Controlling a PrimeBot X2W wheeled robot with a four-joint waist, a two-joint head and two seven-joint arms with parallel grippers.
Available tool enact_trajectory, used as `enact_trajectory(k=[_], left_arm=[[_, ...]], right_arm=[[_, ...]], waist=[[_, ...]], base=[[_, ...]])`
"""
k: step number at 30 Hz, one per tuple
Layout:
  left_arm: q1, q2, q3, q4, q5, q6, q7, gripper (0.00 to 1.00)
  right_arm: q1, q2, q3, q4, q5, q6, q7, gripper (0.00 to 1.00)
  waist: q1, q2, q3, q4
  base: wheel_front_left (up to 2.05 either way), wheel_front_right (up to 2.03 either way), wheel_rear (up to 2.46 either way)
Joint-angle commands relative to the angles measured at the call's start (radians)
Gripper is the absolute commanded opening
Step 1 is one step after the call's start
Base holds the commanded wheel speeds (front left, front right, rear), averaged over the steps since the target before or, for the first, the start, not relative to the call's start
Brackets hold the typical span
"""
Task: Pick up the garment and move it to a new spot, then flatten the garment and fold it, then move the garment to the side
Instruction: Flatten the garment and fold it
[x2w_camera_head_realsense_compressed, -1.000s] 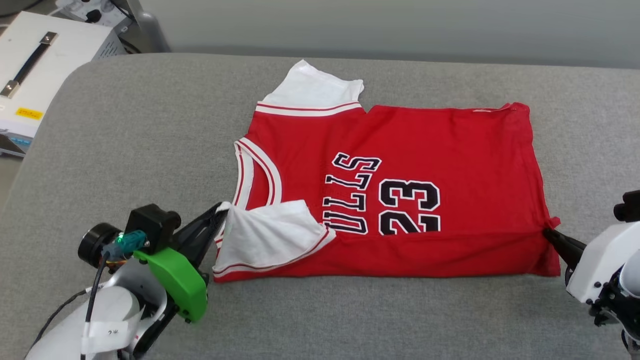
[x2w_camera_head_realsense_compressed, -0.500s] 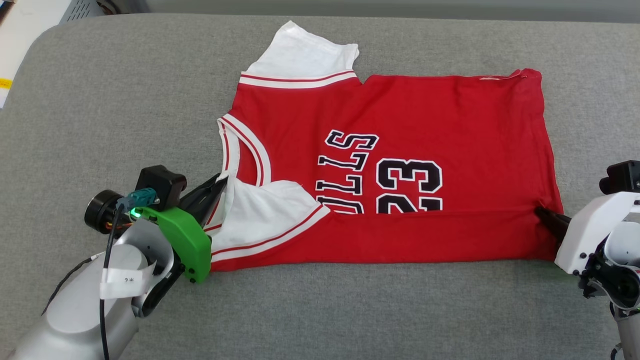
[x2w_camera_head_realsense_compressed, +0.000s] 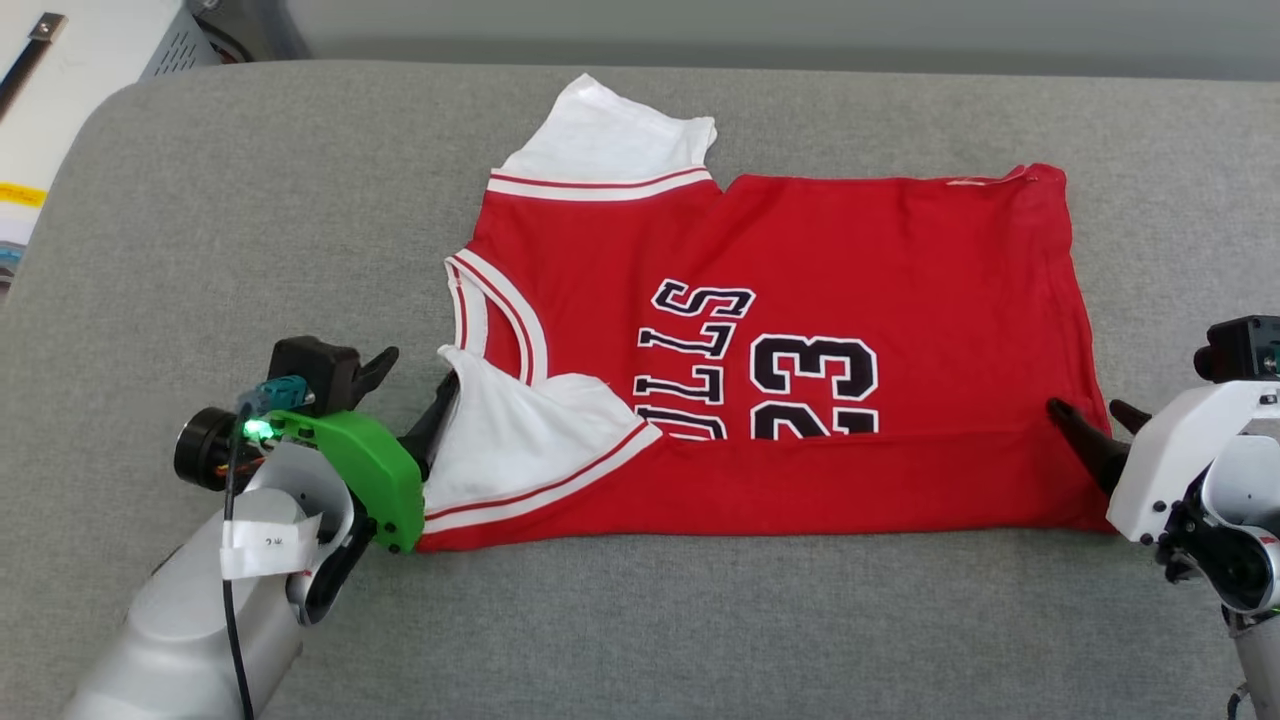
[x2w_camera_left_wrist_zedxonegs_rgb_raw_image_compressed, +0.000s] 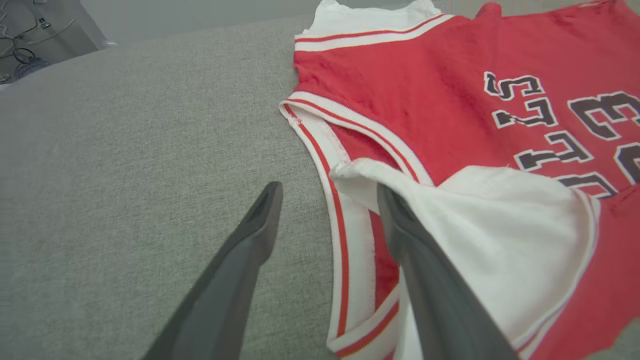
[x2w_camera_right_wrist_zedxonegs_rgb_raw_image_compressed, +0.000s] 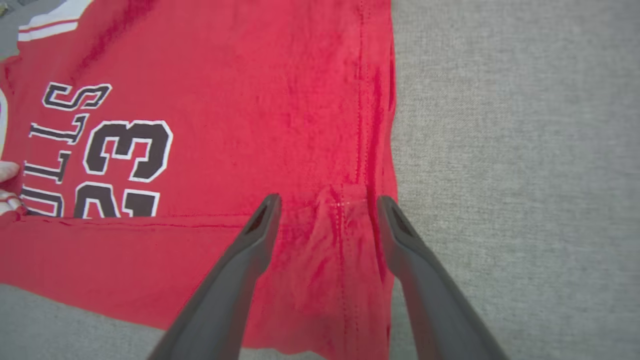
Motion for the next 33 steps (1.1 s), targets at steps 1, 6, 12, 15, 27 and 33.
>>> enact_trajectory(k=[1, 6, 12, 15, 27, 33], left_arm=[[0.002, -0.007, 0.016, 0.008, -0.019, 0.012, -0.020, 1.00], [0.049, -0.020, 0.072, 0.012, -0.076, 0.057, -0.060, 1.00], [0.146, -0.032, 0.136, -0.090, -0.139, 0.117, -0.094, 1.00], [0.213, -0.027, 0.139, -0.170, -0.163, 0.147, -0.079, 1.00], [0.379, 0.052, 0.095, -0.434, -0.200, 0.310, 0.123, 1.00], [0.382, 0.073, 0.078, -0.444, -0.201, 0.367, 0.206, 1.00]], right_arm=[[0.003, -0.019, 0.015, -0.015, -0.003, -0.001, -0.023, 1.00], [0.052, -0.055, 0.056, -0.069, -0.024, -0.001, -0.085, 1.00], [0.130, -0.064, 0.062, -0.143, -0.058, -0.001, -0.108, 1.00], [0.173, -0.060, 0.046, -0.182, -0.077, -0.001, -0.098, 1.00], [0.293, 0.026, -0.050, -0.316, -0.175, -0.001, -0.018, 1.00], [0.306, 0.063, -0.066, -0.355, -0.201, -0.001, -0.006, 1.00]], waist=[[-0.0001, 0.0000, -0.034, 0.008], [-0.0001, 0.0000, -0.089, 0.015], [-0.0001, 0.0000, -0.142, 0.018], [-0.0001, 0.0000, -0.155, 0.018], [-0.0001, 0.0000, -0.121, 0.000], [-0.0001, 0.0000, -0.079, -0.022]], base=[[0.00, 0.00, 0.00], [0.00, 0.00, 0.00], [0.00, 0.00, 0.00], [0.00, 0.00, 0.00], [0.00, 0.00, 0.00], [0.00, 0.00, 0.00]])
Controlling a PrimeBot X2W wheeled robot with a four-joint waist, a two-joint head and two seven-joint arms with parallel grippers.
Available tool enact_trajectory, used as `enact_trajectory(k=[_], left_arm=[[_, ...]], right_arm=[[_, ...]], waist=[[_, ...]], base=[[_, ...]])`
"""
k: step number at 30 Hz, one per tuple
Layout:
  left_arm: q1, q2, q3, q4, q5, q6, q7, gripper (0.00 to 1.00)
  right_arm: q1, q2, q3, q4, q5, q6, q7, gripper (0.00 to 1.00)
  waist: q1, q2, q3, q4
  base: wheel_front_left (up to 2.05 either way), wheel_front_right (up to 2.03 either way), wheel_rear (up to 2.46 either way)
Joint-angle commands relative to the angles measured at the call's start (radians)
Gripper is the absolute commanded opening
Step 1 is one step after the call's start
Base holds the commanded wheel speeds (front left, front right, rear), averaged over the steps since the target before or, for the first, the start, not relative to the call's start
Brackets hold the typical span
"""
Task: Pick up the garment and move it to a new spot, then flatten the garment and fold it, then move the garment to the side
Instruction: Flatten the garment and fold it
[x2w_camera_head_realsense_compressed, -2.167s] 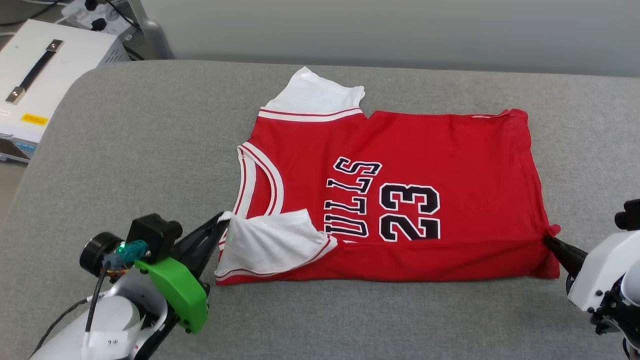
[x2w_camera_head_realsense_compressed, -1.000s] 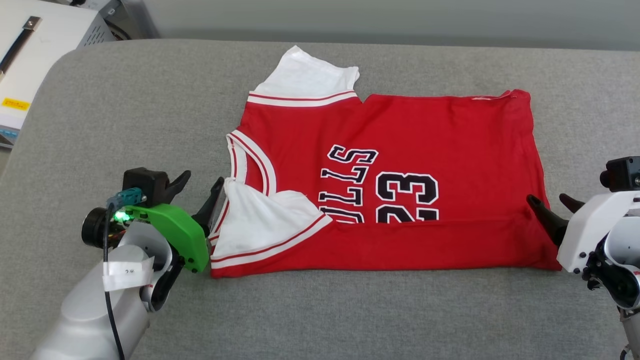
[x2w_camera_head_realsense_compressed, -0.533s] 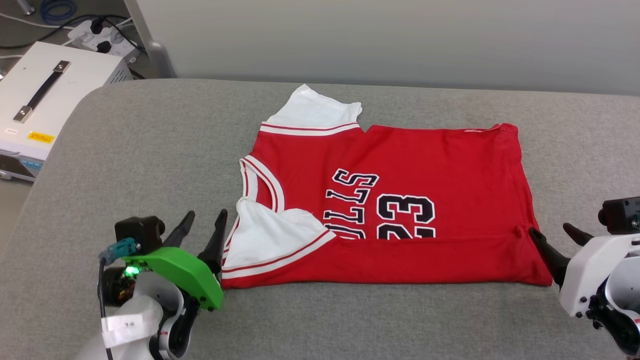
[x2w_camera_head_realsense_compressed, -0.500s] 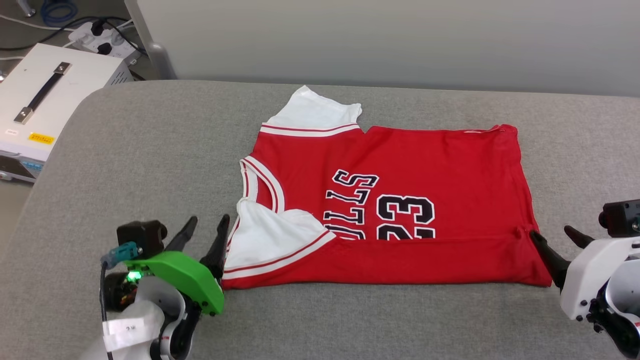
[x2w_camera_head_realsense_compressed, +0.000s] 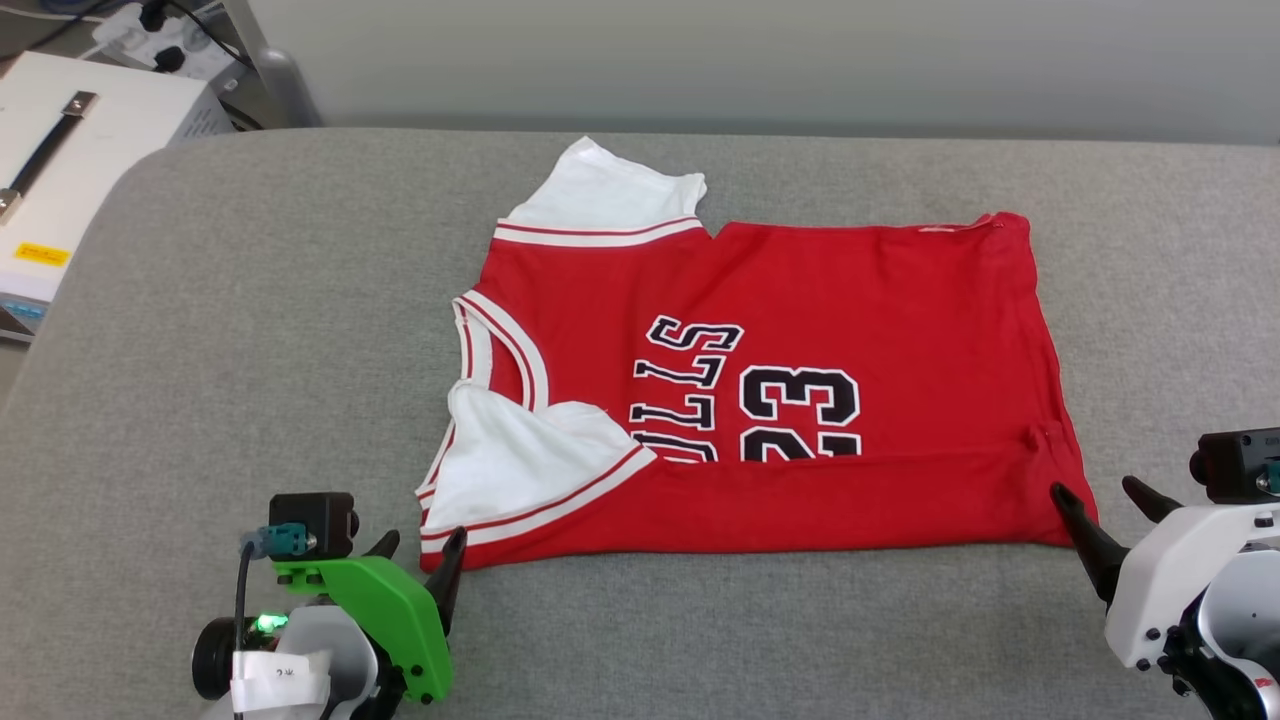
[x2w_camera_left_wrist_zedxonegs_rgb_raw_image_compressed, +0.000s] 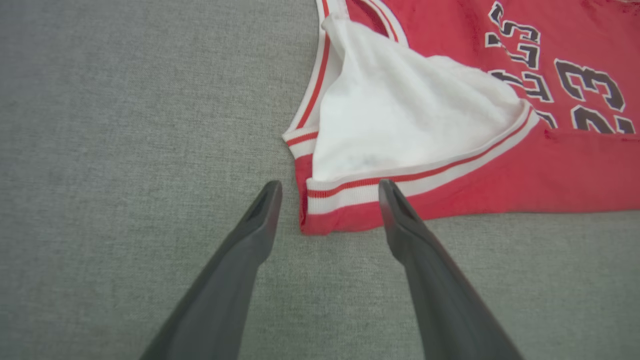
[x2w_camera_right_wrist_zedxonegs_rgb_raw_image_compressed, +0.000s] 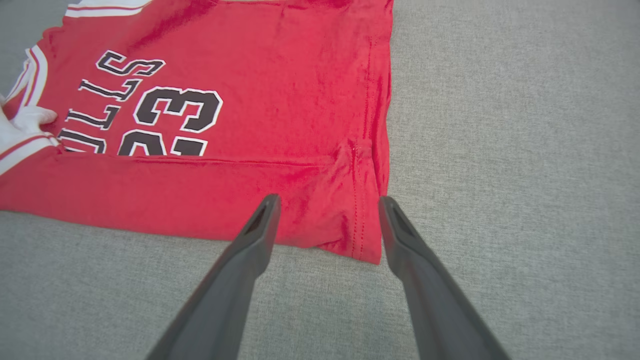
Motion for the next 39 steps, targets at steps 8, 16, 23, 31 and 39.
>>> enact_trajectory(k=[8, 16, 23, 31, 39], left_arm=[[-0.037, 0.000, -0.006, 0.087, 0.010, 0.021, 0.024, 1.00], [-0.052, -0.025, -0.037, 0.175, -0.006, -0.004, 0.077, 1.00], [-0.040, -0.058, -0.057, 0.198, -0.040, -0.049, 0.105, 0.00], [-0.030, -0.050, -0.027, 0.133, -0.036, -0.048, 0.032, 0.00], [-0.037, -0.007, -0.007, -0.050, -0.002, -0.009, 0.004, 0.00]], right_arm=[[0.000, 0.015, -0.001, -0.027, -0.016, -0.001, 0.003, 1.00], [-0.007, 0.011, 0.002, -0.028, -0.018, -0.001, 0.000, 1.00], [-0.007, 0.001, -0.002, -0.010, -0.033, -0.001, -0.003, 1.00], [-0.004, 0.003, -0.048, 0.028, -0.065, -0.001, 0.033, 1.00], [-0.058, 0.048, -0.116, 0.115, -0.120, -0.001, 0.114, 1.00]], waist=[[0.0000, 0.0000, 0.069, -0.036], [0.0000, 0.0000, 0.097, -0.043], [0.0000, 0.0000, 0.065, -0.026], [0.0000, 0.0000, 0.023, 0.015], [0.0000, 0.0000, 0.048, 0.052]], base=[[0.00, 0.00, 0.00], [0.00, 0.00, 0.00], [0.00, 0.00, 0.00], [0.00, 0.00, 0.00], [0.00, 0.00, 0.00]])
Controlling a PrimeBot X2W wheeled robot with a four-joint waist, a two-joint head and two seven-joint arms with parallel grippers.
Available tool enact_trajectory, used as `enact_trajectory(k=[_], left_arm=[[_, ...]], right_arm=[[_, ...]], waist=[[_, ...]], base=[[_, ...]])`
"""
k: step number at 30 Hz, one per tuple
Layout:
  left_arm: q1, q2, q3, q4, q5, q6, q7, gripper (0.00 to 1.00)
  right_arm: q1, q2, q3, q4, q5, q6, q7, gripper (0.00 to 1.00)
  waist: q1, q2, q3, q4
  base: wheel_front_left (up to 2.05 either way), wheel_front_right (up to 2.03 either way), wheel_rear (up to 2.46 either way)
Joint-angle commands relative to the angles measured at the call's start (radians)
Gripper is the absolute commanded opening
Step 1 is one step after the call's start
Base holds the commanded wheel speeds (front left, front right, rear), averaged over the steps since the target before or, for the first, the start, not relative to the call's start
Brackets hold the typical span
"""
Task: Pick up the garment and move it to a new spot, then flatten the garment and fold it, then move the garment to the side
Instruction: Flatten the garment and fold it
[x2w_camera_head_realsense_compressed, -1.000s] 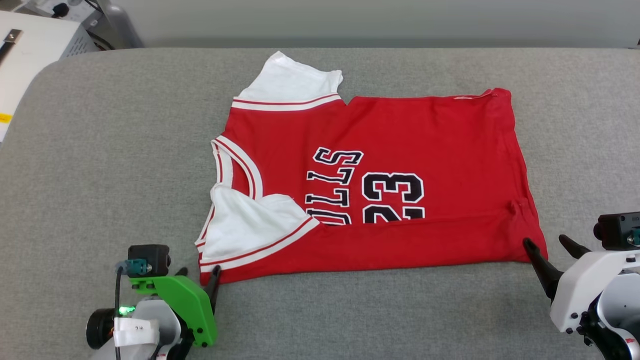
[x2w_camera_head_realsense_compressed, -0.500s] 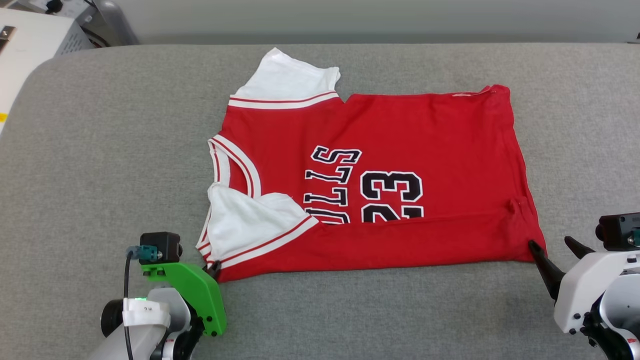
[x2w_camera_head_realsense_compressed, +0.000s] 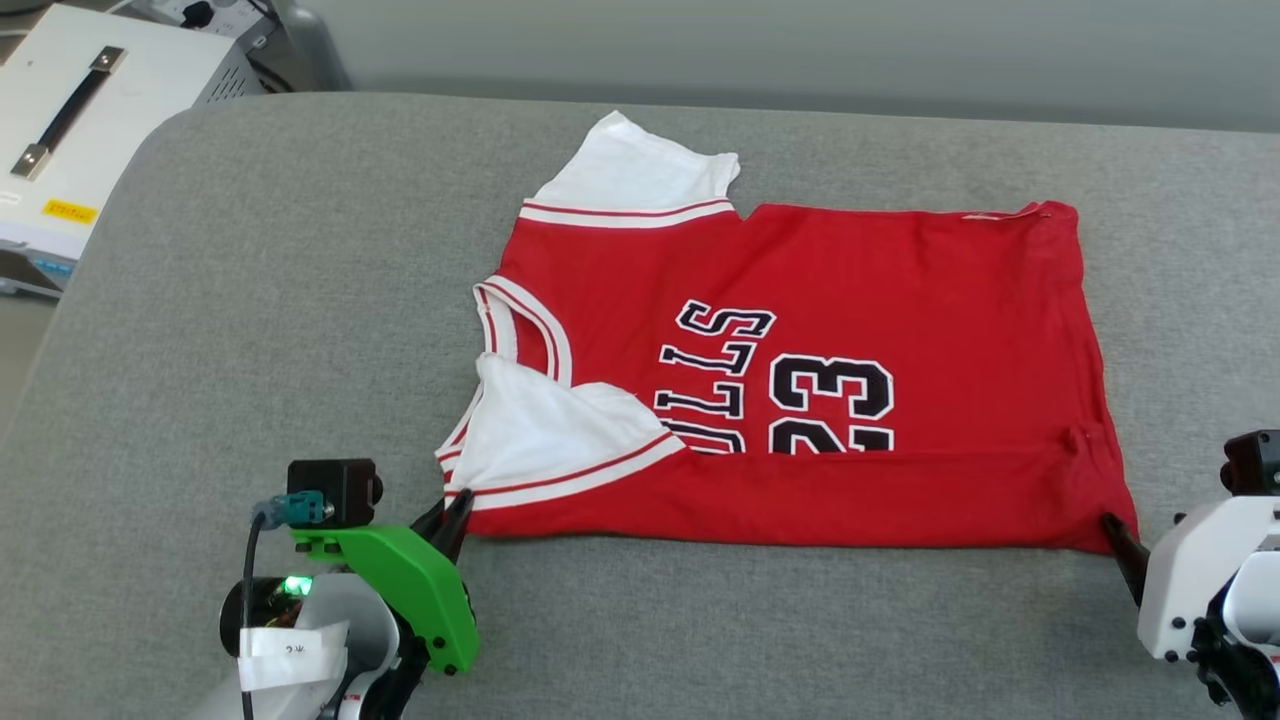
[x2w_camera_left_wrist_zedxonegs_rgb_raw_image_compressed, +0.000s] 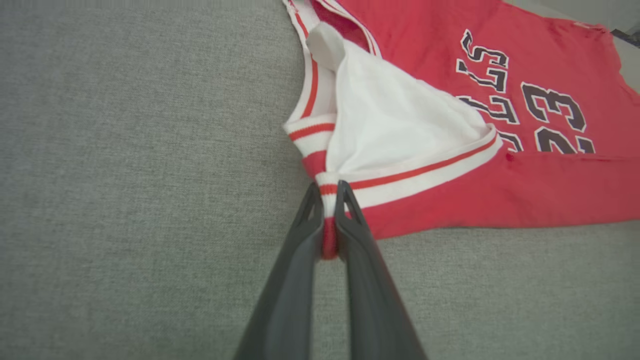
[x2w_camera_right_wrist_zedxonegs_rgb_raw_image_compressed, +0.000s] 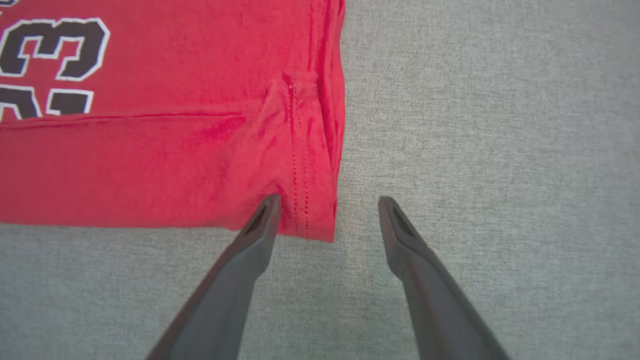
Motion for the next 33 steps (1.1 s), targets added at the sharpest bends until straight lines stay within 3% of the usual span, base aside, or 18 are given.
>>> enact_trajectory(k=[1, 9, 14, 15, 16, 17, 33], left_arm=[[0.002, 0.009, 0.002, -0.018, 0.017, 0.009, -0.004, 0.00], [-0.001, 0.021, -0.001, -0.081, 0.034, 0.029, -0.002, 0.00], [-0.002, 0.023, -0.002, -0.086, 0.035, 0.027, -0.005, 0.00], [-0.002, 0.023, -0.003, -0.086, 0.035, 0.026, -0.005, 0.00], [-0.002, 0.023, -0.003, -0.085, 0.034, 0.025, -0.004, 0.00], [-0.003, 0.023, -0.004, -0.082, 0.033, 0.024, -0.002, 0.00], [0.053, 0.040, -0.022, -0.022, 0.009, 0.017, 0.014, 0.00]], right_arm=[[-0.027, 0.012, -0.009, 0.015, -0.010, -0.001, 0.007, 1.00], [-0.076, 0.051, -0.045, 0.133, -0.074, -0.001, 0.029, 1.00], [-0.086, 0.078, -0.043, 0.185, -0.051, -0.001, 0.031, 1.00], [-0.087, 0.079, -0.041, 0.192, -0.048, -0.001, 0.031, 0.59], [-0.090, 0.080, -0.038, 0.198, -0.039, -0.001, 0.030, 0.05], [-0.092, 0.081, -0.036, 0.204, -0.032, -0.001, 0.029, 0.00], [-0.057, 0.036, -0.046, 0.178, 0.031, -0.001, 0.007, 0.00]], waist=[[0.0000, 0.0000, 0.015, 0.014], [0.0000, 0.0000, 0.045, 0.033], [0.0000, 0.0000, 0.055, 0.035], [0.0000, 0.0000, 0.056, 0.034], [0.0000, 0.0000, 0.057, 0.033], [0.0000, 0.0000, 0.058, 0.033], [0.0000, 0.0000, -0.058, 0.000]], base=[[0.00, 0.00, 0.00], [0.00, 0.00, 0.00], [0.00, 0.00, 0.00], [0.00, 0.00, 0.00], [0.00, 0.00, 0.00], [0.00, 0.00, 0.00], [0.00, 0.00, 0.00]])
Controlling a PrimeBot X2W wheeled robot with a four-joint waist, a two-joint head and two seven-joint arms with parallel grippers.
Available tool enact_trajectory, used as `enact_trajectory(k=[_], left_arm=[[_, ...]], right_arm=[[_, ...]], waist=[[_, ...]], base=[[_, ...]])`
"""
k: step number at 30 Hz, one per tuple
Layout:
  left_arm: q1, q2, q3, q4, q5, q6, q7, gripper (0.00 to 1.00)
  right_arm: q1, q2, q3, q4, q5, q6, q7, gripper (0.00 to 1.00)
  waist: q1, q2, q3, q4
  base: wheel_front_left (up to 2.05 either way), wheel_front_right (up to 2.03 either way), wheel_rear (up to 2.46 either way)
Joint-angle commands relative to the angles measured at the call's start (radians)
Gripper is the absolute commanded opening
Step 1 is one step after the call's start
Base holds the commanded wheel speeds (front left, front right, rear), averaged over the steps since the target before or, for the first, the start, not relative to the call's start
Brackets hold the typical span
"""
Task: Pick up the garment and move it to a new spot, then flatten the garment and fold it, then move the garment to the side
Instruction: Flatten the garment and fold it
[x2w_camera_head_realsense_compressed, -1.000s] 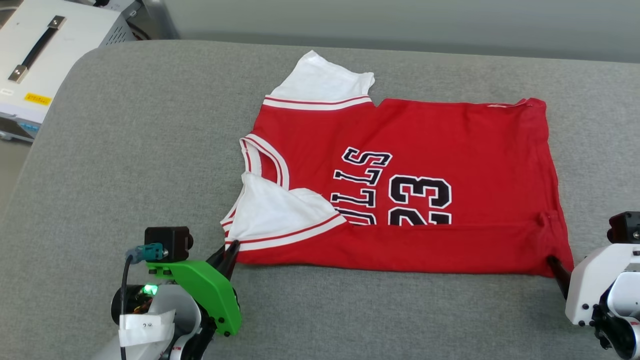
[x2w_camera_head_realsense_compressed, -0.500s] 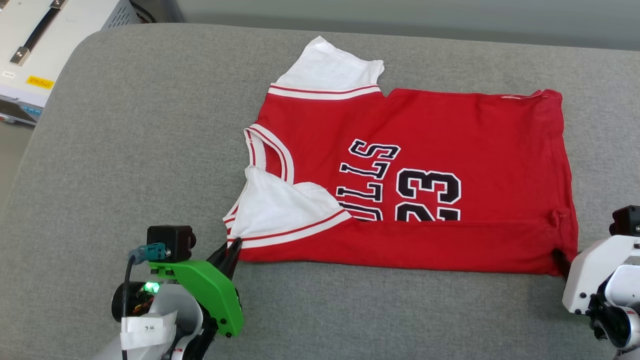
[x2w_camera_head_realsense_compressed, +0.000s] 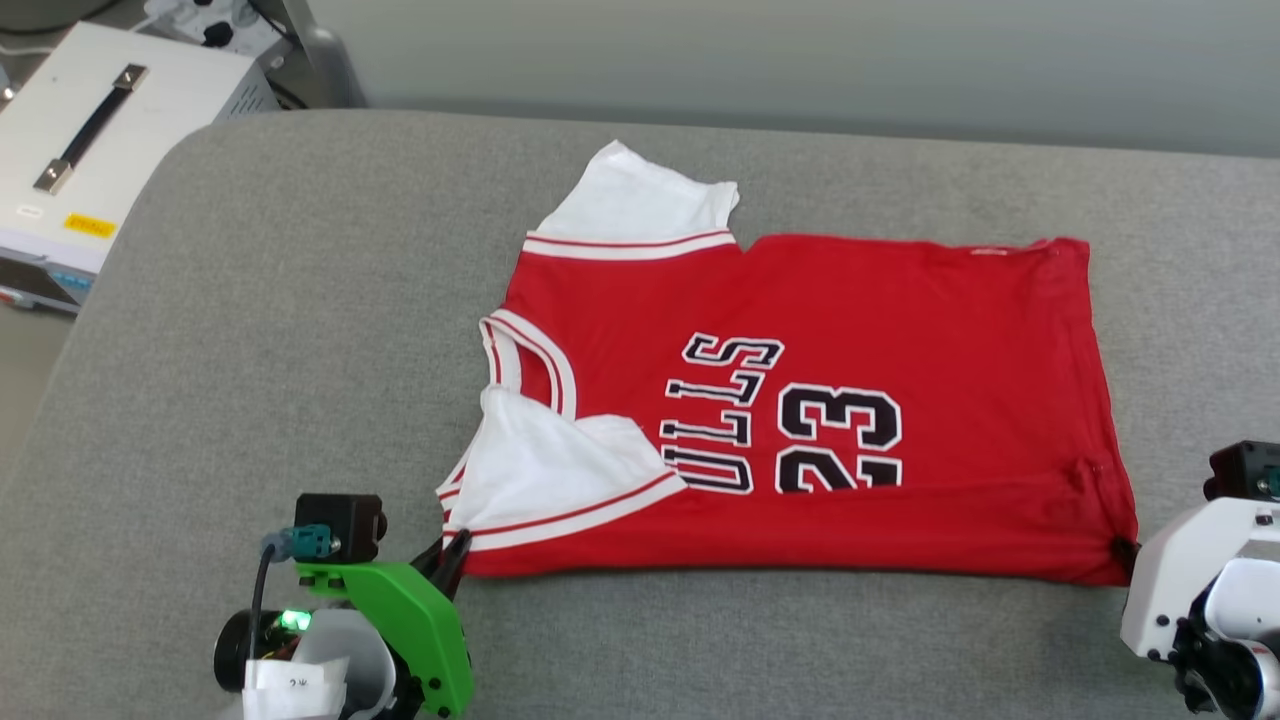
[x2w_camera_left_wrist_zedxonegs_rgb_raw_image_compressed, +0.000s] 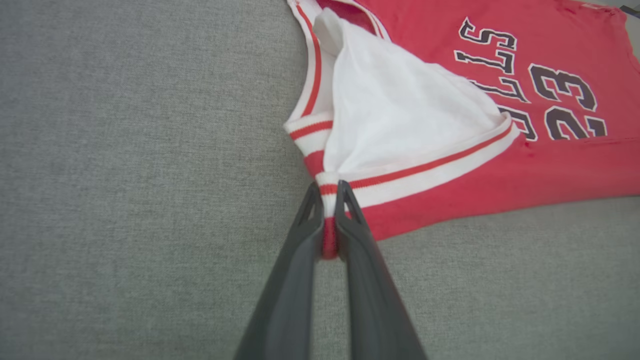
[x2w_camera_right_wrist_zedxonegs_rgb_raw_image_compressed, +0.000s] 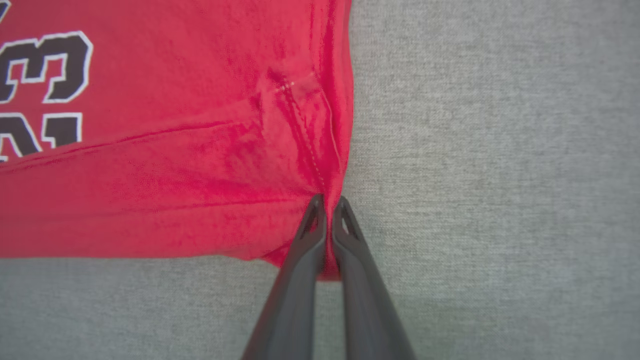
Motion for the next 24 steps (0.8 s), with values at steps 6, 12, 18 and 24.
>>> enact_trajectory(k=[6, 12, 18, 24], left_arm=[[0.063, 0.023, -0.009, 0.001, -0.030, 0.005, 0.016, 0.00], [0.129, 0.044, -0.029, -0.022, -0.053, 0.017, 0.047, 0.00], [0.154, 0.036, -0.045, -0.010, -0.061, 0.010, 0.050, 0.00], [0.139, 0.012, -0.061, 0.034, -0.059, -0.005, 0.054, 0.45]], right_arm=[[0.091, -0.027, -0.016, -0.083, 0.031, -0.001, 0.046, 0.00], [0.200, -0.023, -0.052, -0.173, 0.035, -0.001, 0.110, 0.00], [0.284, 0.010, -0.084, -0.226, 0.025, -0.001, 0.160, 0.00], [0.289, 0.029, -0.076, -0.203, 0.020, -0.001, 0.148, 0.00]], waist=[[0.0000, -0.0001, -0.082, -0.019], [0.0000, -0.0001, -0.106, -0.023], [0.0000, -0.0001, -0.107, -0.027], [0.0000, -0.0001, -0.107, -0.035]], base=[[0.00, 0.00, 0.00], [0.00, 0.00, 0.00], [0.00, 0.00, 0.00], [0.00, 0.00, 0.00]])
